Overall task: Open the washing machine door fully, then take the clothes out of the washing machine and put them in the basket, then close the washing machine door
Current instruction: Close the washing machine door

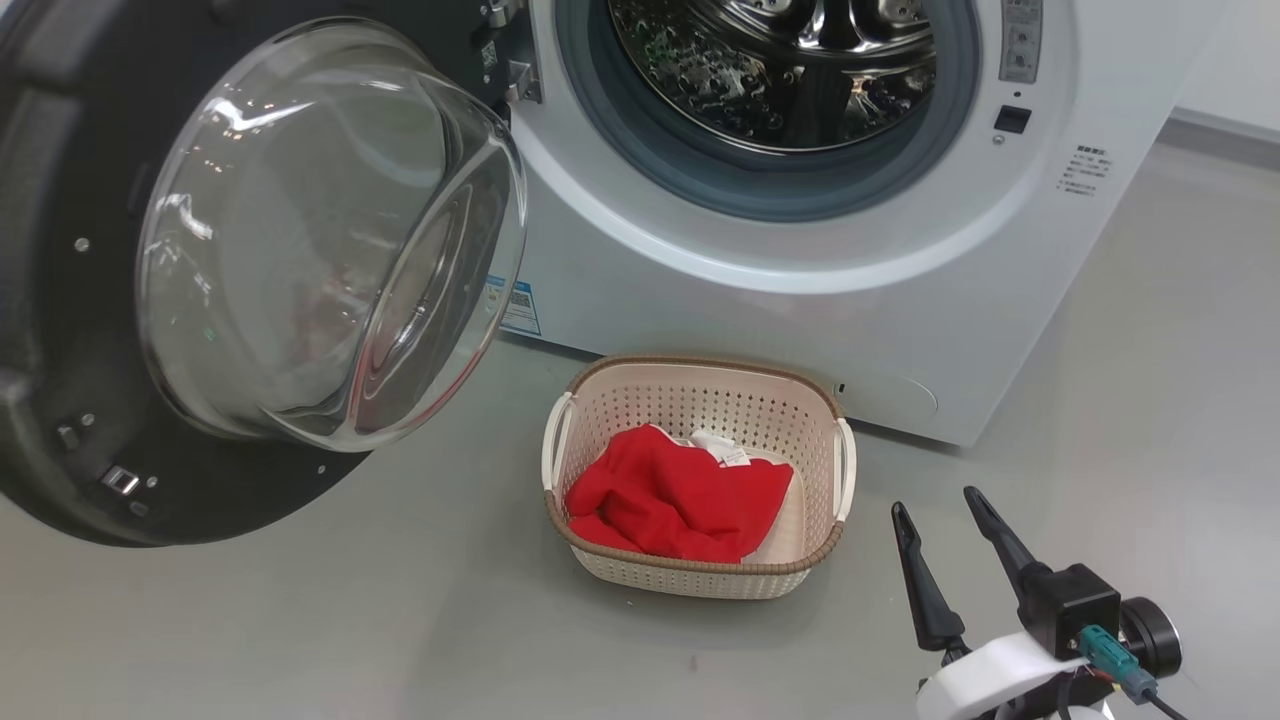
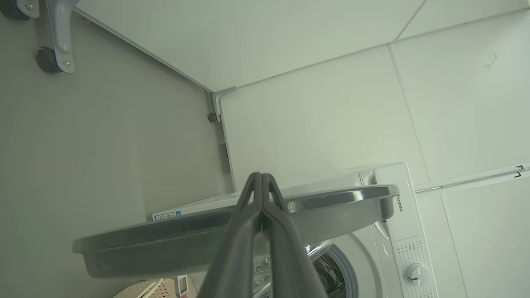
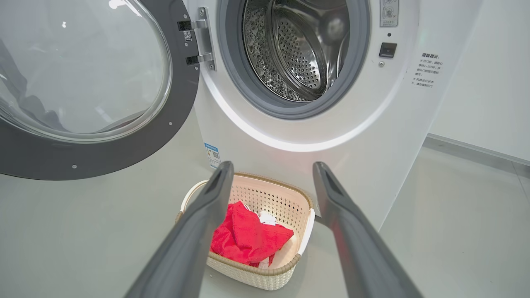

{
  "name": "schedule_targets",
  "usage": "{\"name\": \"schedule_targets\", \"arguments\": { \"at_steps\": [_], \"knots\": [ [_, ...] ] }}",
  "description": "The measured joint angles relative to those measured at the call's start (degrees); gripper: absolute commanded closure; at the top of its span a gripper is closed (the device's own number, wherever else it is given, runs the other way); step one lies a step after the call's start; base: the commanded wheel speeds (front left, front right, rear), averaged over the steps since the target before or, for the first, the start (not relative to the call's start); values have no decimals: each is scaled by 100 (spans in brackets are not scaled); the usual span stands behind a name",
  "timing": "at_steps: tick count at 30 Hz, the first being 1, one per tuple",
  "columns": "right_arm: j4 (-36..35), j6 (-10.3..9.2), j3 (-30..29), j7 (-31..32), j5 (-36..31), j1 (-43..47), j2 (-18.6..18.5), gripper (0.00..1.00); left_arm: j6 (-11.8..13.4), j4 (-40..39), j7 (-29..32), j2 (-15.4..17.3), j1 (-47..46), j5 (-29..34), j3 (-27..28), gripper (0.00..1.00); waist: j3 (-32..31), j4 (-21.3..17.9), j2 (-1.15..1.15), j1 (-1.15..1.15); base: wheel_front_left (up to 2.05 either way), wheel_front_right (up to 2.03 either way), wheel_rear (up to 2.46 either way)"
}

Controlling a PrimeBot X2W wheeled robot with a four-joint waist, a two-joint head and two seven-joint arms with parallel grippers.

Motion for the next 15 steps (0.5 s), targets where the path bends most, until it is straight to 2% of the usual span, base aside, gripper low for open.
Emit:
{"name": "schedule_targets", "arguments": {
  "at_steps": [15],
  "knots": [
    [-26,45,-86,0,-37,-187,-18,0,-66,765,636,65,-532,-143,-237,100,268,-197,0,0,0,0,0]
  ]
}}
